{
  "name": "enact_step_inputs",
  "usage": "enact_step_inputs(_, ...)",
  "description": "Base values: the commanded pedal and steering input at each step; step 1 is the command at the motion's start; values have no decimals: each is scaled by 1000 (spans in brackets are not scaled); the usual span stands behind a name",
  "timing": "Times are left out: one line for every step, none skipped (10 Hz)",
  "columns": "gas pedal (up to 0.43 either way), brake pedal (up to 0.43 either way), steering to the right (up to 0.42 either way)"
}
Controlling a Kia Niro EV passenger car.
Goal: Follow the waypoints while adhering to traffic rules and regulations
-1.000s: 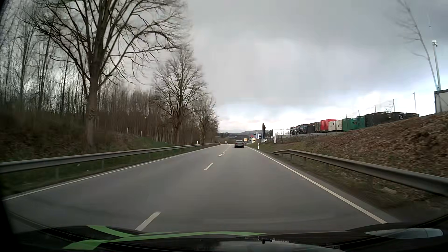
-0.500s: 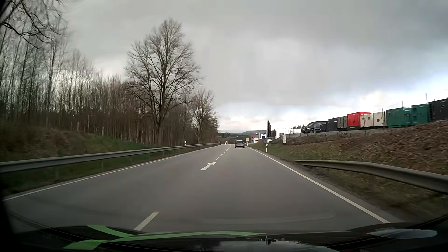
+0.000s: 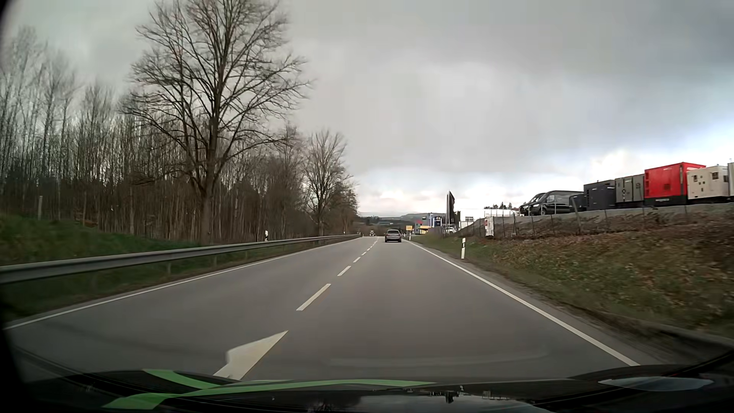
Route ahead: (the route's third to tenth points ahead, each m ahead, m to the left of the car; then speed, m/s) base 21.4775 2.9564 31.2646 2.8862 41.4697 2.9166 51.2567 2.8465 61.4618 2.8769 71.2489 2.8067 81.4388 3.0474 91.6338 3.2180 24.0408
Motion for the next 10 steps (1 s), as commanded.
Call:
enact_step_inputs(59,0,-5)
enact_step_inputs(59,0,-5)
enact_step_inputs(59,0,-5)
enact_step_inputs(59,0,-5)
enact_step_inputs(59,0,-4)
enact_step_inputs(59,0,-4)
enact_step_inputs(59,0,-4)
enact_step_inputs(59,0,-4)
enact_step_inputs(59,0,-3)
enact_step_inputs(59,0,-3)
